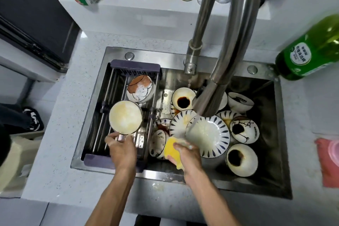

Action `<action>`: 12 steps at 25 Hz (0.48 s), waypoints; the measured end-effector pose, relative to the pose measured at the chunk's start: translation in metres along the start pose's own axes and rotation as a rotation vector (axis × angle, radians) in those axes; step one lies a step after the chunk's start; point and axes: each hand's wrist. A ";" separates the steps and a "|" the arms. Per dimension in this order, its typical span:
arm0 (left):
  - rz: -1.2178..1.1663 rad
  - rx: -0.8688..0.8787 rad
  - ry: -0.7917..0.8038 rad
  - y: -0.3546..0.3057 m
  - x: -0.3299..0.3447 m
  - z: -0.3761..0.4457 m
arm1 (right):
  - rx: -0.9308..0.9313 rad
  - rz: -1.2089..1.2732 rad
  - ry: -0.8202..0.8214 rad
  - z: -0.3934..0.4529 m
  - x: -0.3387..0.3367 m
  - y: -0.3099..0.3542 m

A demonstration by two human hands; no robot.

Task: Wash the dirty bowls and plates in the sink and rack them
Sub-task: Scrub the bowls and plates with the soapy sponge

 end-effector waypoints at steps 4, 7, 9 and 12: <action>0.052 -0.108 0.545 0.020 0.048 -0.078 | -0.313 -0.483 -0.286 0.007 -0.075 0.018; 0.208 -0.092 0.827 0.033 0.110 -0.111 | -0.644 -0.877 -0.673 0.024 -0.148 0.048; 0.394 0.098 0.946 0.042 0.151 -0.128 | -0.566 -1.146 -0.793 0.046 -0.185 0.064; 0.521 0.067 1.029 0.055 0.189 -0.138 | -0.374 -1.341 -0.790 0.075 -0.206 0.074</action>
Point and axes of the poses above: each hand's wrist, its own z-axis towards the middle knuckle, its own x-axis out of the palm, y = z × x, and after that the axes turned 13 degrees about x, right-handed
